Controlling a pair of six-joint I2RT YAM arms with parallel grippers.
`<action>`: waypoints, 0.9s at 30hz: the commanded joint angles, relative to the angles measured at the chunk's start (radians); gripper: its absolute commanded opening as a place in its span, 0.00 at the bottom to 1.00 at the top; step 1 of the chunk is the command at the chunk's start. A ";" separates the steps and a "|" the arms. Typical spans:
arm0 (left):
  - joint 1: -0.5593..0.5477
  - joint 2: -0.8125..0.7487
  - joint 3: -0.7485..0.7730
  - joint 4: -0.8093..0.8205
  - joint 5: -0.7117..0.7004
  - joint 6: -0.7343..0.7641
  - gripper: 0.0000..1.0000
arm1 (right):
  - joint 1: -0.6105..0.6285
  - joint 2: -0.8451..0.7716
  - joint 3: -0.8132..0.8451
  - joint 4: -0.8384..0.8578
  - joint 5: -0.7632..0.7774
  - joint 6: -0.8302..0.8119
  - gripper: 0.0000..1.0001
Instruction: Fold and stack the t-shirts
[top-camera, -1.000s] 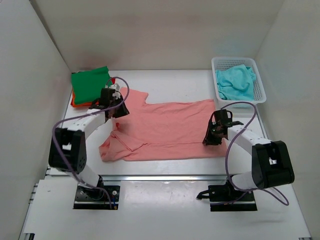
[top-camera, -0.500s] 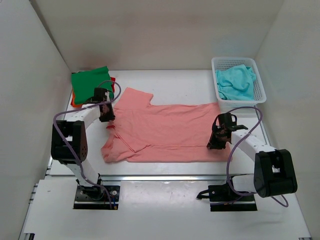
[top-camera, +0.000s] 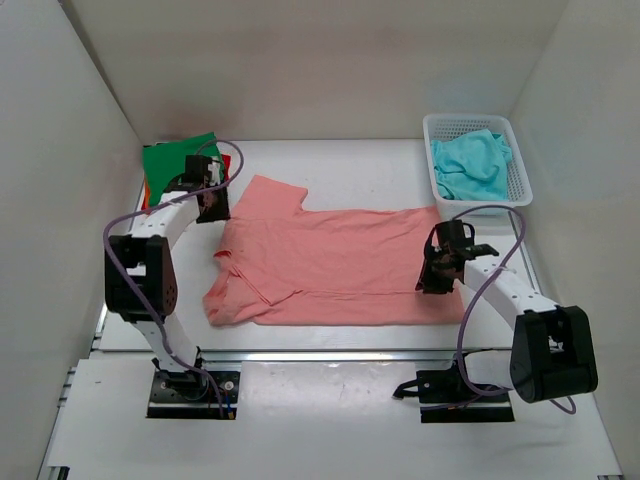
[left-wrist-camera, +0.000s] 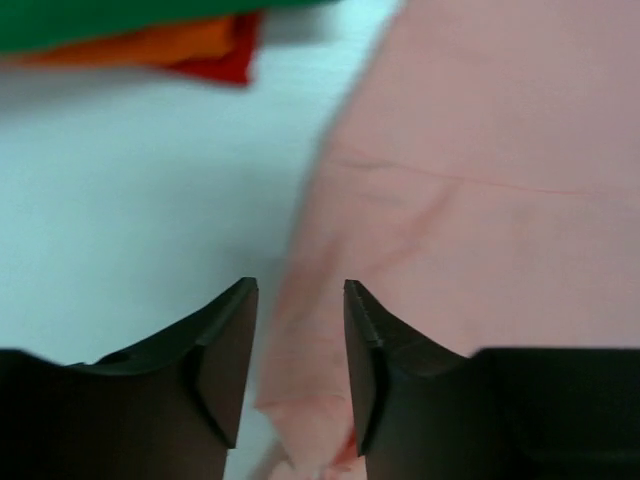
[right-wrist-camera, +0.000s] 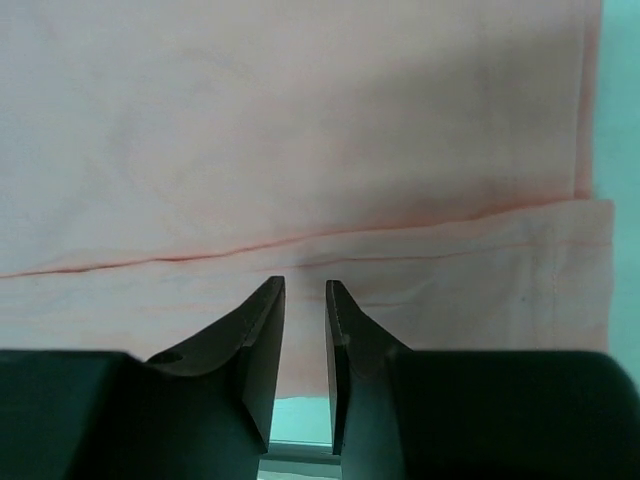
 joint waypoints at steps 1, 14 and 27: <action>-0.066 -0.112 0.069 0.106 0.184 -0.010 0.53 | 0.025 -0.030 0.144 -0.004 0.011 -0.037 0.20; -0.077 0.337 0.454 0.065 0.101 -0.019 0.59 | 0.018 0.015 0.330 0.077 -0.008 -0.121 0.22; -0.112 0.510 0.586 -0.119 0.028 0.091 0.38 | -0.028 0.131 0.312 0.181 0.027 -0.138 0.25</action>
